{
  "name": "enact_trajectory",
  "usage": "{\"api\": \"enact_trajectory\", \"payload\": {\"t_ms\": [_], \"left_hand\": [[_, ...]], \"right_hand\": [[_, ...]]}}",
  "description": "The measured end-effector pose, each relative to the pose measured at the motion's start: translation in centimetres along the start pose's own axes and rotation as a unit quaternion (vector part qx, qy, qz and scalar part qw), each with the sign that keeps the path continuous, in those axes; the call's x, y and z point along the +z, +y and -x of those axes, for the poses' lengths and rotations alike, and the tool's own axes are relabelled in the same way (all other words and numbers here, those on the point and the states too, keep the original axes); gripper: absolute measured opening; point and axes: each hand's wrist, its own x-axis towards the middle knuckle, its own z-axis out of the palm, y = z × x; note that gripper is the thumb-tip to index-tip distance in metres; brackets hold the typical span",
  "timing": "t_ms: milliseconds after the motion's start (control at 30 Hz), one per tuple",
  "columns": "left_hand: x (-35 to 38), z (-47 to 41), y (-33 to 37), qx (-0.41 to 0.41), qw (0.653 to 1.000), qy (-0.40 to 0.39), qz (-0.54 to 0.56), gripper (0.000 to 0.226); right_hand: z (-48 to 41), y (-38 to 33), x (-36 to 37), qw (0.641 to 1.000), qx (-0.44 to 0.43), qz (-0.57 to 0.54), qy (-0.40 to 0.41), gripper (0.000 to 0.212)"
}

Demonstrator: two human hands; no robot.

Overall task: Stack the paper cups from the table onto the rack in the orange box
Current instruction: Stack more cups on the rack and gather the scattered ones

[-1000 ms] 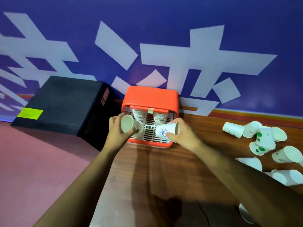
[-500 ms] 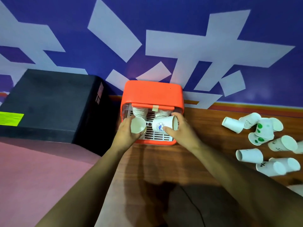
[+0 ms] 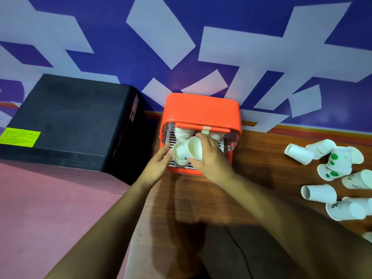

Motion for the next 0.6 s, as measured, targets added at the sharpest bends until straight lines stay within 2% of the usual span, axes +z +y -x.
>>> {"api": "enact_trajectory", "payload": {"t_ms": [100,167,267,400,600], "left_hand": [[0.4,0.3,0.7,0.01,0.999,-0.017,0.047,0.028],[0.5,0.1,0.8,0.012,0.998,-0.019,0.062,0.029],[0.4,-0.7,0.3,0.019,0.999,-0.009,0.049,0.036],[0.6,-1.3,-0.5,0.038,0.999,-0.004,0.004,0.029],[0.4,-1.7,-1.5,0.068,0.996,0.044,-0.027,0.03]], "right_hand": [[-0.4,-0.3,1.7,0.998,-0.01,0.053,-0.024,0.073],[-0.6,-0.4,2.7,0.998,-0.011,0.05,-0.044,0.073],[-1.2,-0.4,3.6,0.997,0.032,-0.017,-0.063,0.074],[-1.2,0.7,4.4,0.984,0.125,-0.094,-0.084,0.084],[-1.1,1.4,5.4,0.969,0.163,-0.168,-0.082,0.076]]}}
